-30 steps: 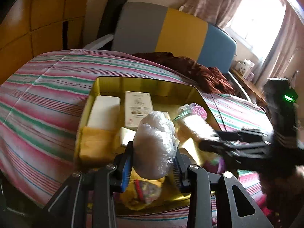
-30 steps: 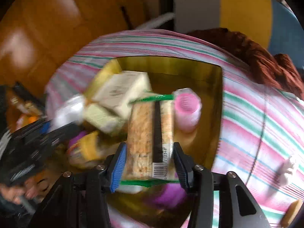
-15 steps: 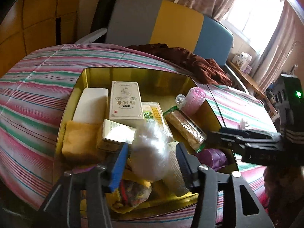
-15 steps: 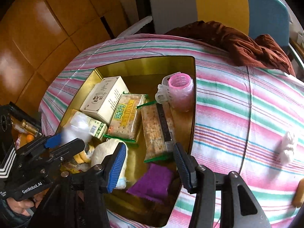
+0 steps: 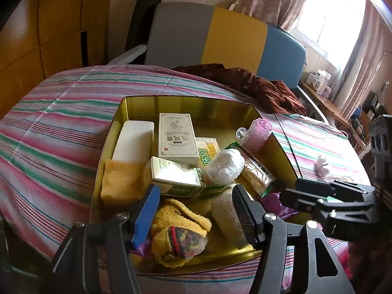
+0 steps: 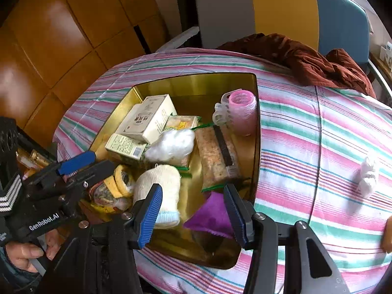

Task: Organize objects
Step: 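Release the cotton ball and cracker packet into the tray, then move both tools back toward the remaining cotton ball and yellow sponge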

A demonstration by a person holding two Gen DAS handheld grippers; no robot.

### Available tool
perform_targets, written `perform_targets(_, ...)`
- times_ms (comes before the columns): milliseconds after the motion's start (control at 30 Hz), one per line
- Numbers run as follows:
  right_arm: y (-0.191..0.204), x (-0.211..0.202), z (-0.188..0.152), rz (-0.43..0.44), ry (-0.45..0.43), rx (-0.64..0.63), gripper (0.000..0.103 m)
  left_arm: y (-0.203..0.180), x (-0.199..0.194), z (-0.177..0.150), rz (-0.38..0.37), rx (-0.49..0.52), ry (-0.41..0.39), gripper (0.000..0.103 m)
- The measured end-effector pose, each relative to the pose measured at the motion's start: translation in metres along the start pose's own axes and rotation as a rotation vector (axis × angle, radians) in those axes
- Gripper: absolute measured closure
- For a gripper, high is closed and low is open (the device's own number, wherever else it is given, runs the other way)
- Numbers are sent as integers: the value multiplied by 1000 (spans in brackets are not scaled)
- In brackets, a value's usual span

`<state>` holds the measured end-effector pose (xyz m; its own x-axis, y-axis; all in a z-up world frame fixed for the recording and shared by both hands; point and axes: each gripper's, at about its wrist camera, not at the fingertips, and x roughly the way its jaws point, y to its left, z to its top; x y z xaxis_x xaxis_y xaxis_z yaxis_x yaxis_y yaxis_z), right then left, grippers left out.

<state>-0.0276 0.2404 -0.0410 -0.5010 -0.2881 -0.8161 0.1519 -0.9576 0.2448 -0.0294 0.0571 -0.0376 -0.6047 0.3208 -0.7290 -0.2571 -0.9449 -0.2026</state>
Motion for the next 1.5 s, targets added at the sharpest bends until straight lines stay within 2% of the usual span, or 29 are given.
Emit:
perform_targets(367,6,-20,-5,-32,-44,-2,49,-16,-25,5,24,67,-79,34)
perform_targets(900,-8,-33,-12,-69,-79,44,48,-36,-33,0,35,131,-98,31)
perform_targets(1500,-63,-55,-23,-157,-93,160,47,-72,-31,5,-2,238,-101,31)
